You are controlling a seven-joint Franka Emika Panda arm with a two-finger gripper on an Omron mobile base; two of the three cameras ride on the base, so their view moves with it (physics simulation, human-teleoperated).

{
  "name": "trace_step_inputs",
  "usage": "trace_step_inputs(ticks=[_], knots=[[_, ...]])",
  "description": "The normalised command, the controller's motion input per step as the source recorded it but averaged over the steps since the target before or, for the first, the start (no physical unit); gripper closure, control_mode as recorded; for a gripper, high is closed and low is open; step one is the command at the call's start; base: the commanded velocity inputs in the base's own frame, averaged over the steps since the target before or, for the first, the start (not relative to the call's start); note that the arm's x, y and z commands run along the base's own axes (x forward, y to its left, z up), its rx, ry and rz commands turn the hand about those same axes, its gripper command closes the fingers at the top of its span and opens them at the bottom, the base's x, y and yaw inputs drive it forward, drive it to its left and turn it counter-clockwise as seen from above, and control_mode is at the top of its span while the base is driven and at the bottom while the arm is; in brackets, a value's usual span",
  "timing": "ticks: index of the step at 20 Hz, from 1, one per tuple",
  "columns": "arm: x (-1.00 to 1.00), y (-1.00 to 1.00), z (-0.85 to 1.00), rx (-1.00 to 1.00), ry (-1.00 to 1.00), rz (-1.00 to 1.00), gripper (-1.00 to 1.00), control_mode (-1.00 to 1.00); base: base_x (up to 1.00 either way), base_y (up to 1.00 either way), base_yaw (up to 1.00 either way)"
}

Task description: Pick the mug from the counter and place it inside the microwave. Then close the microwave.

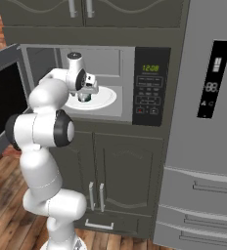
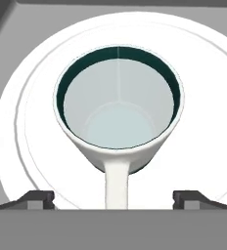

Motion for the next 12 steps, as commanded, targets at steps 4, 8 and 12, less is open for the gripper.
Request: trace_step_inputs(ticks=[4,8,12], knots=[[-0.22,-0.01,0.0,0.0,-0.01,0.0,-1.0,-1.0,0.0,0.0,0.0],[-0.34,-0.04,0.0,0.0,-0.04,0.0,-1.0,-1.0,0.0,0.0,0.0],[-0.4,-0.05,0.0,0.0,-0.04,0.0,-1.0,-1.0,0.0,0.0,0.0]])
